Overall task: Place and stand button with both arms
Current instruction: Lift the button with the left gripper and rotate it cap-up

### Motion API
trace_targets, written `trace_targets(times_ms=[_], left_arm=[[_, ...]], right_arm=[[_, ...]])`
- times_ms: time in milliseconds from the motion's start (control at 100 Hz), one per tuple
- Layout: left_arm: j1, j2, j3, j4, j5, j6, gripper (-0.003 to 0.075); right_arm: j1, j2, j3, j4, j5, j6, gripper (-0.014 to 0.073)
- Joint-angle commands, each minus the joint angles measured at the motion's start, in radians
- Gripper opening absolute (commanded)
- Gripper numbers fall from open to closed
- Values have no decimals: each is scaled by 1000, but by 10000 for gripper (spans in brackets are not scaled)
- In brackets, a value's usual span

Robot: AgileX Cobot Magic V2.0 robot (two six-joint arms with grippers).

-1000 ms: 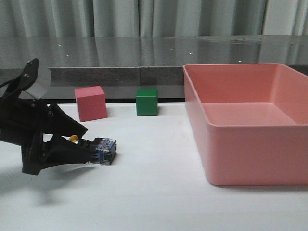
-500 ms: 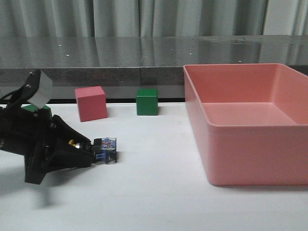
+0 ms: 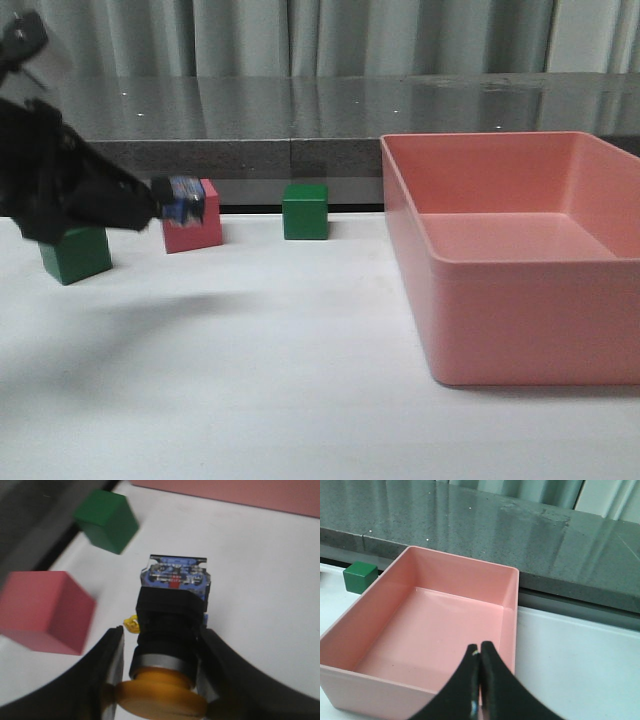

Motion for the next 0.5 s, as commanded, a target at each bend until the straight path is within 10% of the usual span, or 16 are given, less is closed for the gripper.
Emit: trace_targets(times_ms=[0,490], left_arm=[[-3,-137,-49,20,-51,-142,-19],[-260,-150,-531,1432,211,-1344,-19]], right_arm=[[-5,6,-28,0,-76,0,-62],[-5,6,-28,0,-76,0,-62]])
